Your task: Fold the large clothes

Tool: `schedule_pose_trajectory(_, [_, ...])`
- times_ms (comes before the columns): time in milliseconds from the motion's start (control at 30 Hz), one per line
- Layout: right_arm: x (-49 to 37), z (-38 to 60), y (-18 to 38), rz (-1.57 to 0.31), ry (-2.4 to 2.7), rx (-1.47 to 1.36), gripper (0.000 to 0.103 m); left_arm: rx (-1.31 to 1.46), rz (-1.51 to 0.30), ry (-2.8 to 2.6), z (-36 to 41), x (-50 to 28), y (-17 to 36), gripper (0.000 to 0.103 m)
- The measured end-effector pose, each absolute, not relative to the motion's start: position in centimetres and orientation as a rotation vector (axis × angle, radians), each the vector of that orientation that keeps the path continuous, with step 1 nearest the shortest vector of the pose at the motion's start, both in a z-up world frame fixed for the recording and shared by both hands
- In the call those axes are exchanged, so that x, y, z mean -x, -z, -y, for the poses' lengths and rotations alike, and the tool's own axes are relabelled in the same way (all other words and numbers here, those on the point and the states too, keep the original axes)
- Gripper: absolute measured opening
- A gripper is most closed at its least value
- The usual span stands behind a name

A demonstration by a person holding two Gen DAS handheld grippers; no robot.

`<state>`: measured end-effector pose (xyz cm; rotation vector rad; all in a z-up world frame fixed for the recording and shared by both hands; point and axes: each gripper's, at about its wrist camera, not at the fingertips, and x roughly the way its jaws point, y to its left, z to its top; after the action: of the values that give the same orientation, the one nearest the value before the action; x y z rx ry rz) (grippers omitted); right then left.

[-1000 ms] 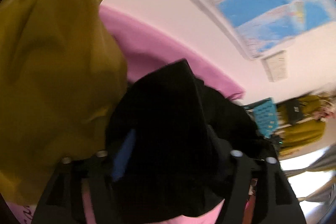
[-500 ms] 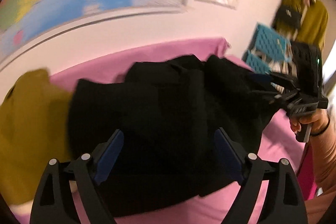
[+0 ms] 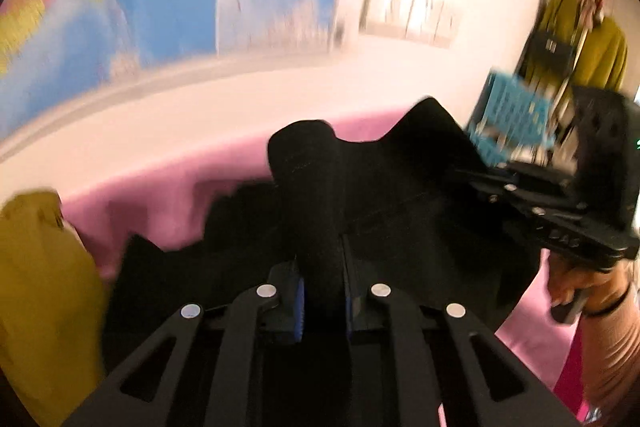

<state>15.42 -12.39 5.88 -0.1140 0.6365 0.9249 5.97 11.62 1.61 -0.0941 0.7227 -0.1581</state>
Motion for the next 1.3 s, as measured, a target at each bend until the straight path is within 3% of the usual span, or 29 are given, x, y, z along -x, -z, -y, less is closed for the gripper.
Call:
schedule_pose_trajectory(133, [-18.4,9.6,-2.3,-0.776,-0.879,0.152,0.027,0.086,-0.846,0.078,-13.3,-8.2,1.7,0.020])
schedule_pose_trajectory(167, [-19.2,9.0,-0.8,-0.838,-0.853,0.169,0.030,0.086,-0.897,0.056,-13.2,-9.1,3.1,0.028])
schedule_pose_trajectory(233, [-19.6,8.3,1.1,-0.897,-0.833,0.198,0.046,0.083,-0.983,0.034,-13.4,-10.4,6.2,0.033])
schedule_pose_trajectory(267, [-19.6,8.1,1.7,-0.917,-0.828,0.224,0.048,0.085,-1.001,0.022,-13.5,-10.5,7.1,0.037])
schedule_pose_trajectory(333, [-19.4,8.8,1.4,-0.918,-0.811,0.221,0.056,0.076,-0.983,0.013,-13.3,-10.1,7.0,0.042])
schedule_pose_trajectory(467, [-18.1,13.0,-2.2,-0.820,-0.835,0.105,0.063,0.079,-0.896,-0.010,-14.3,-7.9,4.6,0.066])
schedule_pose_trajectory(533, [-17.1,15.5,-3.5,-0.777,-0.846,0.055,0.076,0.076,-0.833,-0.014,-14.9,-5.3,3.2,0.070])
schedule_pose_trajectory(767, [-13.1,27.0,-2.5,-0.756,-0.741,-0.013,0.085,0.096,-0.691,-0.043,-16.6,4.5,1.2,0.080])
schedule_pose_trajectory(1000, [-12.1,29.1,3.2,-0.883,-0.737,-0.034,0.089,0.147,-0.801,-0.089,-17.4,6.8,6.6,0.092])
schedule_pose_trajectory(1100, [-13.4,28.0,4.5,-0.927,-0.777,-0.070,0.086,0.222,-0.791,-0.067,-17.3,5.8,7.9,0.092])
schedule_pose_trajectory(1133, [-13.6,27.7,4.7,-0.934,-0.794,-0.090,0.072,0.240,-0.789,-0.063,-17.2,5.4,8.0,0.088])
schedule_pose_trajectory(1200, [-13.6,27.5,3.9,-0.913,-0.852,-0.124,0.041,0.312,-0.805,-0.033,-17.1,4.3,8.2,0.058])
schedule_pose_trajectory(1233, [-13.4,27.6,3.4,-0.902,-0.855,-0.118,0.026,0.311,-0.814,-0.052,-17.0,3.9,7.9,0.051])
schedule_pose_trajectory(1267, [-13.1,27.9,2.5,-0.888,-0.866,-0.121,0.023,0.312,-0.812,-0.059,-17.1,4.1,7.5,0.032])
schedule_pose_trajectory(1300, [-12.8,28.6,1.4,-0.870,-0.885,-0.153,0.020,0.328,-0.805,-0.051,-17.3,4.3,6.9,0.027])
